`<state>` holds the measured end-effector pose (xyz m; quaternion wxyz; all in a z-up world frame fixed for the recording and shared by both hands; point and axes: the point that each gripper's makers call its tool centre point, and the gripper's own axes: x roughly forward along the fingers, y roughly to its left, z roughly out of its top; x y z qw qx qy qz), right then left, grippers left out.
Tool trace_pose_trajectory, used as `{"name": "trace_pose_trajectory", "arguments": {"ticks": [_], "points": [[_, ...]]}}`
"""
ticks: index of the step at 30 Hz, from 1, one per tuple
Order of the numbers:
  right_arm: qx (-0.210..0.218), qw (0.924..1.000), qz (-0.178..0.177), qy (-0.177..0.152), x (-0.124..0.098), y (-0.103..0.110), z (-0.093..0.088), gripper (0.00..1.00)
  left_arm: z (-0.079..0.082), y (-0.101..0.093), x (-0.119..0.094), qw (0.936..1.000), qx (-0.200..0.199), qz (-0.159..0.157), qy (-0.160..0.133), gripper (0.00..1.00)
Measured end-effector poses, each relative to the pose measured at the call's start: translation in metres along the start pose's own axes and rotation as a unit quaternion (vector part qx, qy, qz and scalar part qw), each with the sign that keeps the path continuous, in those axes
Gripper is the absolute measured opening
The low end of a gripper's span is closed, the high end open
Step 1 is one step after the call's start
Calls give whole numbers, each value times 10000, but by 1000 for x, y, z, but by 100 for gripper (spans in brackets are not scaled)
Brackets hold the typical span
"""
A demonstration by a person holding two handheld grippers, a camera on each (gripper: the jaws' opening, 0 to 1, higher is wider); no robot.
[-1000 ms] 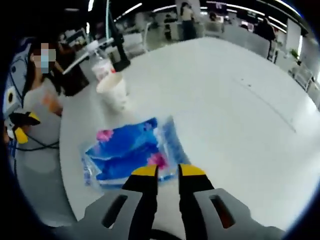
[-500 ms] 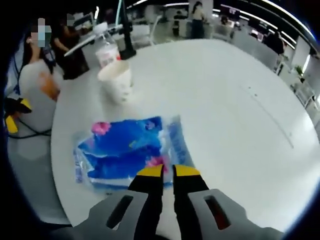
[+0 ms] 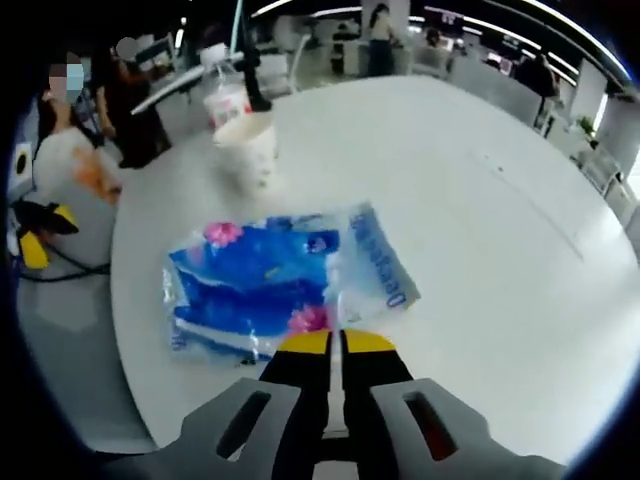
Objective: Arrange the tabletop items into an orderly group along one side of the table until the central work area is clear of visible clutter.
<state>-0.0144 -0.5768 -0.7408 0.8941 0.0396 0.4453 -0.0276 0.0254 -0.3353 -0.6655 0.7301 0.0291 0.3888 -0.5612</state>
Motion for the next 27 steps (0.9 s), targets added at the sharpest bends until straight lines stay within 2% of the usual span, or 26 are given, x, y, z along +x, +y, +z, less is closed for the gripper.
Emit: {"name": "trace_pose_trajectory", "arguments": {"ticks": [4, 8, 16, 19, 23, 27], "points": [[411, 9991, -120, -61, -6, -1, -16, 1, 0, 0, 6, 9999, 45, -102, 59, 38], [745, 9970, -118, -145, -13, 9, -27, 0, -7, 3, 17, 9995, 124, -140, 255, 37], [1122, 9935, -111, -151, -17, 27, -53, 1, -12, 5, 35, 9989, 71, -184, 423, 35], [1242, 9920, -104, -203, -18, 36, -57, 0, -12, 4, 46, 9987, -111, -208, 452, 33], [1447, 9889, -122, -301, -19, 44, -57, 0, -7, -4, 68, 9982, 66, -222, 546, 33], [1631, 9857, -117, -404, -20, 52, -56, 0, -7, -7, 79, 9976, 215, -218, 613, 31]]}}
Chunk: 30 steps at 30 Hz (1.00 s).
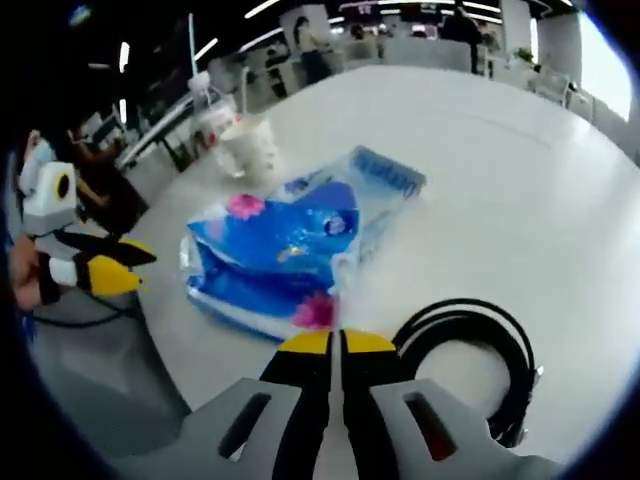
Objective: Arrange the tabletop items into an orderly group along one side of the table until the central work area is clear of visible clutter.
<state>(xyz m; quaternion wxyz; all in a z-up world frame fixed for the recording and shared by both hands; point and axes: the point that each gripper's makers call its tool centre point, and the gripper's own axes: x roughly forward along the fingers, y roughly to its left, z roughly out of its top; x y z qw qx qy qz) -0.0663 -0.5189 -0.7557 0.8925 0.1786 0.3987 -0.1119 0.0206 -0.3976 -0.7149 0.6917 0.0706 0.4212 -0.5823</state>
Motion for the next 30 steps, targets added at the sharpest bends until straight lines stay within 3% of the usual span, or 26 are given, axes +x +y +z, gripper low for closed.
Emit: {"name": "trace_pose_trajectory", "arguments": {"ticks": [9, 15, 30], "points": [[161, 9998, 21, -136, -5, 5, -2, 0, -4, 1, 16, 9995, 245, 55, 197, 29], [223, 9996, 35, -176, -10, 8, -8, 1, -3, 5, 22, 9996, 111, 106, 225, 27], [299, 9992, 131, -234, -7, 8, -1, 5, 1, 6, 32, 9994, -105, 270, 206, 17]]}}
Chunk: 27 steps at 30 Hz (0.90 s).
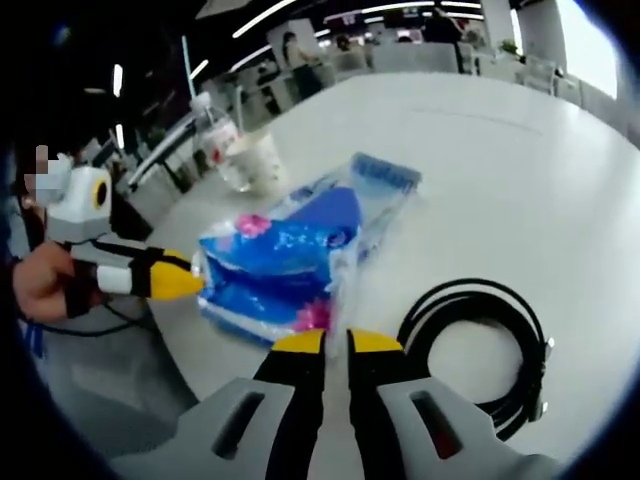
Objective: Arrange the tabletop items into an orderly group along one side of the table until the central work area is clear of visible clutter.
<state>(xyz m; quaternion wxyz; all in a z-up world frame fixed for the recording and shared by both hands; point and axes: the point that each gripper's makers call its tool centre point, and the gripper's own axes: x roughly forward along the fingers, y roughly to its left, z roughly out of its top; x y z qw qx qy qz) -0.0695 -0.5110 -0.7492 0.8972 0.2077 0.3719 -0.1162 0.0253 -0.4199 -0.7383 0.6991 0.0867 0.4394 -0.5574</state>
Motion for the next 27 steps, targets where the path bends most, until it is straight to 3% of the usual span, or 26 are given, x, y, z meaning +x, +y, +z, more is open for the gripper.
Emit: {"name": "trace_pose_trajectory", "arguments": {"ticks": [3, 5, 18, 27], "points": [[-53, 9999, 110, 4, 3, 6, 3, 1, 1, -2, 2, 10000, 49, 19, -12, 2], [-198, 9996, 177, -42, 3, 11, 6, 0, -3, -3, 2, 9997, 205, 90, 139, 0], [-241, 9992, 268, -181, -18, 2, 4, 0, 7, -25, -2, 9985, 522, -31, 140, 0], [127, 9989, -92, -446, -45, -39, 11, 0, 30, -67, 19, 9943, 1027, -258, 145, 0]]}}
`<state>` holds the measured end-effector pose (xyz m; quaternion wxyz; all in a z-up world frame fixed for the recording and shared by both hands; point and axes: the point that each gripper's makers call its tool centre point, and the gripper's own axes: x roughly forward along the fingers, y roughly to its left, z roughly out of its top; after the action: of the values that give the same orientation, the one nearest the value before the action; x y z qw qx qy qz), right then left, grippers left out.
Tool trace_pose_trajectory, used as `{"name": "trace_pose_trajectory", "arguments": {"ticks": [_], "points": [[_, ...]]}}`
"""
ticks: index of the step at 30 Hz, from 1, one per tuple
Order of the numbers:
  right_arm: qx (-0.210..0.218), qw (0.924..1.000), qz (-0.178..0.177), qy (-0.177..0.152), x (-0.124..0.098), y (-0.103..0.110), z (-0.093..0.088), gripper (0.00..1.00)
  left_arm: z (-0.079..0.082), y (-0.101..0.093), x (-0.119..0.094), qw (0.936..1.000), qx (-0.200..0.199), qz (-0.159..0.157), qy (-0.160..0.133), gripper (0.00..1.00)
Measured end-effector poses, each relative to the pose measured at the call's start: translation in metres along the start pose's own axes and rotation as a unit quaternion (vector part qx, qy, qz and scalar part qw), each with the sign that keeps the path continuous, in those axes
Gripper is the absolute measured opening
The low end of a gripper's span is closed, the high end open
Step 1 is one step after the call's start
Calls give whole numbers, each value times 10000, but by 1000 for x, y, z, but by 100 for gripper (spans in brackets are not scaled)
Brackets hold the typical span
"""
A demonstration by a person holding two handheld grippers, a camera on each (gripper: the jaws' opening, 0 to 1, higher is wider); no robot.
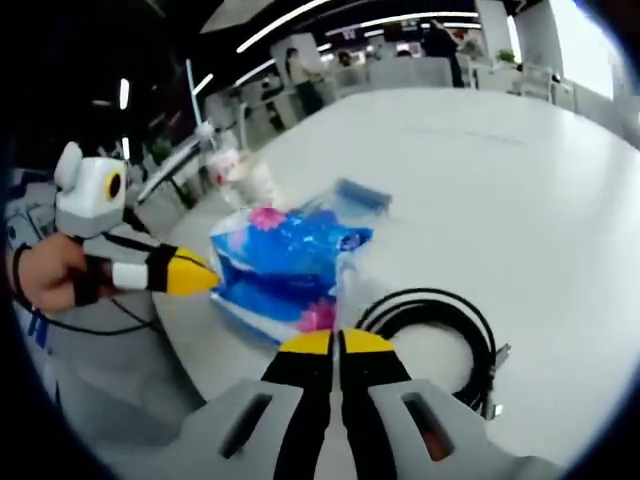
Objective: Arrange the tabletop items into an orderly group along one side of the table until the central work area is clear of visible clutter.
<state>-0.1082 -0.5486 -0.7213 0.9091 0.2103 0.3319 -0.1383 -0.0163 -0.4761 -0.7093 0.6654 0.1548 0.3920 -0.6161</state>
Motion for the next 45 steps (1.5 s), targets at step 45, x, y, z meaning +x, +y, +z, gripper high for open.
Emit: {"name": "trace_pose_trajectory", "arguments": {"ticks": [45], "points": [[852, 9912, -975, -257, -16, -176, 47, 0, 96, -64, 156, 9978, -370, -517, 205, 3]]}}
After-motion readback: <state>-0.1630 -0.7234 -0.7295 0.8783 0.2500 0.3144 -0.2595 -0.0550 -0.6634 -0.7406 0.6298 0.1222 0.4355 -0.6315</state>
